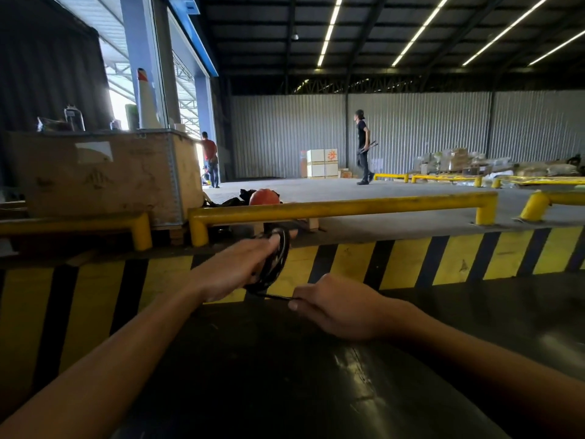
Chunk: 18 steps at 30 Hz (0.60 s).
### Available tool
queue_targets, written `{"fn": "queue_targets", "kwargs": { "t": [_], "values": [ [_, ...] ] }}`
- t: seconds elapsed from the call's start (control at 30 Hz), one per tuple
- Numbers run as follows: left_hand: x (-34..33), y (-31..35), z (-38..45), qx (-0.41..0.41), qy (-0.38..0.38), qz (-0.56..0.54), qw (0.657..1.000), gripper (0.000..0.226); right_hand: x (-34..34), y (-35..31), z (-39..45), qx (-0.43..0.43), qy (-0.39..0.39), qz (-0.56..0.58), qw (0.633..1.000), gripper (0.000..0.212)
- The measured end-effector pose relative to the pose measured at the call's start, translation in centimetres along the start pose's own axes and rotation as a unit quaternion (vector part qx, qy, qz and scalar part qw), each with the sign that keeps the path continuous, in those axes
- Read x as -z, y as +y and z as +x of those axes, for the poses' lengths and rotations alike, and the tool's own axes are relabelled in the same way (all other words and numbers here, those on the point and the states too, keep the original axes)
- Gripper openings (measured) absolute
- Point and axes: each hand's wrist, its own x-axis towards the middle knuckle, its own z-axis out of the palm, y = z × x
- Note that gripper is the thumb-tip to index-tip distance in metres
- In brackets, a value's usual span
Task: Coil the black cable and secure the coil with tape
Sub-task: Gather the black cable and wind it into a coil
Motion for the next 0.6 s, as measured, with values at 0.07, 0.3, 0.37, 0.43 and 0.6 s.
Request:
{"fn": "queue_targets", "kwargs": {
  "t": [0.07,0.3,0.37,0.43,0.6],
  "values": [
    [-0.6,0.0,-0.4,0.042,-0.005,0.085,0.995,0.035,1.3,0.4,0.0,0.011,-0.004,-0.013,1.000,0.026],
    [-1.9,0.0,-1.4,0.136,-0.144,0.047,0.979,0.041,3.7,1.4,-0.6,0.025,0.053,0.005,0.998,0.021],
    [-2.2,0.1,-1.6,0.131,-0.190,0.021,0.973,0.043,3.9,1.6,-0.8,0.022,0.098,0.027,0.995,0.015],
    [-2.7,0.3,-1.9,0.126,-0.203,-0.041,0.970,0.053,3.8,1.7,-1.2,-0.004,0.149,0.068,0.986,0.009],
    [-3.8,1.6,-1.8,0.065,-0.069,-0.163,0.982,0.066,1.6,1.4,-1.8,-0.089,0.199,0.269,0.938,0.014]
  ]
}}
